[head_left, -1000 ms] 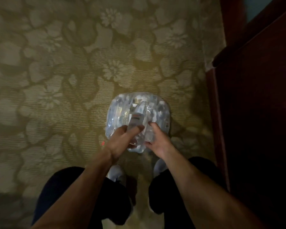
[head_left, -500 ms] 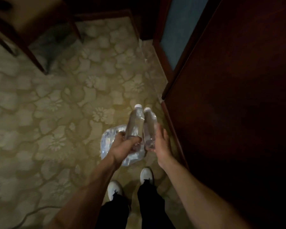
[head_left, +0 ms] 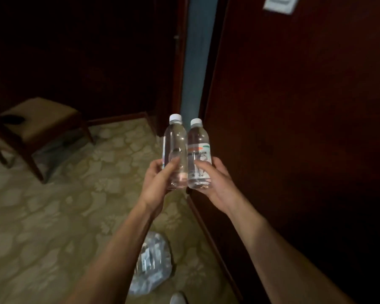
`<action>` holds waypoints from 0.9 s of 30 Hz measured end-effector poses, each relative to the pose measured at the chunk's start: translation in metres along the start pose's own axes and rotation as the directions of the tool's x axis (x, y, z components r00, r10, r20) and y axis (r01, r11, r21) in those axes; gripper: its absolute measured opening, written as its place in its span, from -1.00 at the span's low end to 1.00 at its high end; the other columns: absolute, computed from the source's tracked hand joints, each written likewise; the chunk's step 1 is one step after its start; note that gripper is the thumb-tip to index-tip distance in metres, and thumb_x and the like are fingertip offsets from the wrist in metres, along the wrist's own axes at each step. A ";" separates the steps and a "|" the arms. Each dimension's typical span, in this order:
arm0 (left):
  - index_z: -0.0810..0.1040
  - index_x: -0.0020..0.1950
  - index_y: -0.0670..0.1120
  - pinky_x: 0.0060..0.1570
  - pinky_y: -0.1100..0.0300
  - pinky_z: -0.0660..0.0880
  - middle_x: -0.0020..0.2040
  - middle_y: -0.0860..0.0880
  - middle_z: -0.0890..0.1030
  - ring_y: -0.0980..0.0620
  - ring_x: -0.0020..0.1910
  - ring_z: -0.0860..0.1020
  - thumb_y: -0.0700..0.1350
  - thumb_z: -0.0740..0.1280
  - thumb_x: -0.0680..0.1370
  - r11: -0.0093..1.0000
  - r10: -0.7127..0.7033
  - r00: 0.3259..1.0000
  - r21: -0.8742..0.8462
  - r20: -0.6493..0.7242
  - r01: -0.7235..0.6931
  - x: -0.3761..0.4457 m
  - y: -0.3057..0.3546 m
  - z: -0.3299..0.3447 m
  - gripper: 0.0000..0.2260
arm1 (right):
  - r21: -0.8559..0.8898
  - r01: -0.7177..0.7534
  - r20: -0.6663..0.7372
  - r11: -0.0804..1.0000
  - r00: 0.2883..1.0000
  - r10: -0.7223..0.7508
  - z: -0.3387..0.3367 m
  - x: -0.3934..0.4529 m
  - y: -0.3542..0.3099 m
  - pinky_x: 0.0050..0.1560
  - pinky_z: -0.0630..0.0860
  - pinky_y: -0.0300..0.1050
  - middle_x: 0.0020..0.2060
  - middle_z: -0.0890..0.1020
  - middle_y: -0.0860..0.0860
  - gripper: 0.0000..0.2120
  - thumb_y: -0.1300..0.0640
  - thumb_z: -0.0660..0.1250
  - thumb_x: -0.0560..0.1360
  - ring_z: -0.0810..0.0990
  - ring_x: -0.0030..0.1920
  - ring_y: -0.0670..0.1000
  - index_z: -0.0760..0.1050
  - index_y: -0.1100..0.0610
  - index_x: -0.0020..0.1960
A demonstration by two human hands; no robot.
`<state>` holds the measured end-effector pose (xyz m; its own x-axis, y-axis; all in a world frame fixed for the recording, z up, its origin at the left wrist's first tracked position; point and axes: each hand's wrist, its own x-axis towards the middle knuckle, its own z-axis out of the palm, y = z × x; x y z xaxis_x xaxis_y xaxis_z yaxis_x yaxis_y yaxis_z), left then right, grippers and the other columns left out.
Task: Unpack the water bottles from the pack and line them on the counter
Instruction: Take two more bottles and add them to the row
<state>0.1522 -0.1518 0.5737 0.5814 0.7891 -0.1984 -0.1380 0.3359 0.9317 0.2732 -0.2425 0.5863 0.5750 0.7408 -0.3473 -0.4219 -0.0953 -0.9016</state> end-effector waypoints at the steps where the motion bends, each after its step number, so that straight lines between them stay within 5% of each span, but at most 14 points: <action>1: 0.53 0.17 -0.18 -0.32 0.14 0.58 -0.17 -0.06 0.71 -0.01 -0.28 0.67 -0.05 0.40 0.57 1.000 0.019 0.997 0.020 0.068 -0.020 -0.006 0.010 0.008 -0.73 | -0.012 0.050 -0.010 0.999 0.999 -0.050 -0.003 -0.014 -0.008 -0.12 0.64 0.05 0.15 0.66 0.21 -0.50 0.11 0.45 0.50 0.70 -0.06 0.12 0.36 0.11 0.37; 4: 0.62 0.13 -0.10 -0.35 0.17 0.57 -0.16 -0.05 0.71 -0.05 -0.23 0.67 -0.06 0.42 0.53 0.996 0.047 0.961 0.065 0.273 -0.068 -0.036 0.027 0.031 -0.79 | -0.134 0.206 -0.113 0.969 0.969 -0.222 -0.010 -0.066 -0.021 -0.06 0.65 -0.04 0.13 0.66 0.09 -0.49 0.01 0.45 0.50 0.70 0.03 0.05 0.35 0.03 0.37; 7: 0.57 0.28 0.00 0.04 -0.12 0.62 0.12 -0.11 0.71 -0.20 0.09 0.68 -0.01 0.45 0.52 0.991 0.105 0.913 0.031 0.395 -0.127 -0.071 0.034 0.057 -0.66 | -0.239 0.358 -0.223 0.903 0.884 -0.410 -0.024 -0.116 -0.033 -0.12 0.64 -0.18 0.15 0.63 0.00 -0.68 -0.07 0.26 0.61 0.66 0.05 -0.05 0.38 -0.05 0.33; 11: 0.53 0.37 0.12 0.35 -0.18 0.46 0.24 0.02 0.66 -0.02 0.26 0.62 0.13 0.24 0.64 0.978 0.202 0.885 -0.032 0.419 -0.207 -0.104 0.044 0.090 -0.68 | -0.321 0.414 -0.201 0.852 0.849 -0.488 -0.047 -0.166 -0.061 0.09 0.66 0.06 0.15 0.65 -0.02 -0.65 -0.01 0.23 0.65 0.71 0.05 0.01 0.34 -0.04 0.42; 14: 0.44 0.44 0.18 0.30 -0.08 0.51 0.26 0.09 0.64 0.09 0.25 0.62 0.16 0.19 0.65 0.957 0.273 0.850 -0.034 0.450 -0.289 -0.130 0.052 0.121 -0.65 | -0.350 0.448 -0.219 0.823 0.815 -0.537 -0.066 -0.201 -0.080 0.03 0.68 -0.04 0.08 0.70 0.08 -0.63 0.02 0.34 0.59 0.73 0.00 0.05 0.47 0.10 0.36; 16: 0.40 0.47 0.12 0.08 0.06 0.63 0.26 0.00 0.64 0.04 0.17 0.66 0.08 0.20 0.67 0.938 0.325 0.798 -0.068 0.507 -0.339 -0.151 0.060 0.144 -0.64 | -0.317 0.488 -0.255 0.813 0.782 -0.569 -0.081 -0.226 -0.091 -0.01 0.68 -0.02 0.06 0.71 0.12 -0.60 0.05 0.41 0.55 0.74 -0.02 0.08 0.48 0.12 0.34; 20: 0.41 0.48 0.02 -0.06 0.23 0.63 0.24 0.00 0.64 0.02 0.15 0.67 0.06 0.33 0.55 0.907 0.383 0.700 -0.103 0.602 -0.408 -0.194 0.077 0.192 -0.51 | -0.293 0.560 -0.316 0.775 0.708 -0.632 -0.121 -0.273 -0.112 0.06 0.66 0.16 0.14 0.68 0.06 -0.47 0.04 0.44 0.51 0.73 0.04 0.06 0.36 -0.11 0.43; 23: 0.49 0.40 -0.04 -0.11 0.26 0.62 0.13 0.00 0.70 0.05 0.07 0.70 -0.02 0.39 0.53 0.905 0.378 0.640 -0.120 0.670 -0.408 -0.228 0.080 0.234 -0.55 | -0.289 0.590 -0.381 0.754 0.651 -0.656 -0.156 -0.307 -0.119 0.11 0.63 0.22 0.15 0.68 0.04 -0.56 -0.04 0.35 0.58 0.72 0.06 0.07 0.35 -0.15 0.42; 27: 0.53 0.35 -0.10 -0.01 0.06 0.67 0.14 -0.09 0.70 -0.05 0.06 0.71 -0.09 0.39 0.56 0.918 0.355 0.608 -0.142 0.711 -0.370 -0.277 0.060 0.304 -0.64 | -0.294 0.650 -0.511 0.701 0.513 -0.690 -0.217 -0.358 -0.124 -0.15 0.66 -0.13 0.15 0.67 0.02 -0.51 0.11 0.37 0.58 0.73 -0.03 -0.04 0.33 -0.02 0.47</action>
<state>0.2267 -0.5062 0.7774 0.8741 0.2330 0.4262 -0.4556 0.0894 0.8857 0.2718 -0.6406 0.7666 0.9440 0.1058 0.3125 0.2843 0.2195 -0.9333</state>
